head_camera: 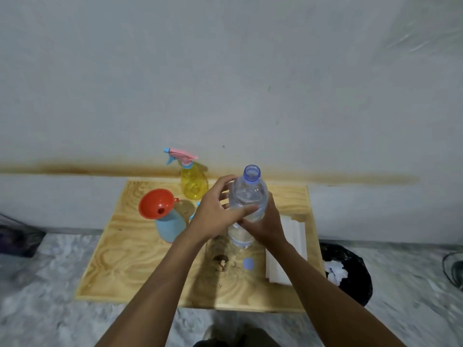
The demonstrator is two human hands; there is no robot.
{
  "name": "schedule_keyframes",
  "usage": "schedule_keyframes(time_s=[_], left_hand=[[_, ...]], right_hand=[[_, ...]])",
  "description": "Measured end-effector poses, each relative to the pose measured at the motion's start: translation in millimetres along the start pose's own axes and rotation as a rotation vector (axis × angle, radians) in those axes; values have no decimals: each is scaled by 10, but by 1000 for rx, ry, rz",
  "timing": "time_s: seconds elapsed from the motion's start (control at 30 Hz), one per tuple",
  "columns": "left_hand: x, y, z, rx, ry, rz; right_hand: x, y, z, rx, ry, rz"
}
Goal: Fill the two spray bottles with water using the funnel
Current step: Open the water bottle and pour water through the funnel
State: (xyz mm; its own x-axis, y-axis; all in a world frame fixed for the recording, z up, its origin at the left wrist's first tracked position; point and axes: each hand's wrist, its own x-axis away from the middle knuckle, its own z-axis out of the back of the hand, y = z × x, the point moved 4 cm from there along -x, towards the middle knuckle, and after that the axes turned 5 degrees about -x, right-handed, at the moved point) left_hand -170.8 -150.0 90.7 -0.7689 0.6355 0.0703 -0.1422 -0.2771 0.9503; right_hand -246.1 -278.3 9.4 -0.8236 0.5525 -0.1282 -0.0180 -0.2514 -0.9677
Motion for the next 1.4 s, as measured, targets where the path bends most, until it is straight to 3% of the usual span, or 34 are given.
schedule_keyframes(time_s=[0.33, 0.57, 0.63, 0.77, 0.87, 0.97, 1.4], left_hand=[[57, 264, 166, 114, 83, -32], [155, 312, 487, 166, 61, -56], [226, 229, 701, 90, 141, -68], [348, -212, 1239, -322, 447, 5], [377, -619, 1443, -428, 401, 225], [346, -876, 1512, -400, 335, 301], [275, -1363, 1634, -243, 243, 214]], right_hand=[[-123, -448, 29, -83, 17, 167], [-214, -804, -54, -225, -174, 217], [-221, -858, -91, -238, -203, 190], [-214, -952, -193, -198, -272, 105], [-197, -974, -278, -131, -342, 47], [-144, -947, -396, -57, -413, -5], [75, -779, -727, 90, -494, -125]])
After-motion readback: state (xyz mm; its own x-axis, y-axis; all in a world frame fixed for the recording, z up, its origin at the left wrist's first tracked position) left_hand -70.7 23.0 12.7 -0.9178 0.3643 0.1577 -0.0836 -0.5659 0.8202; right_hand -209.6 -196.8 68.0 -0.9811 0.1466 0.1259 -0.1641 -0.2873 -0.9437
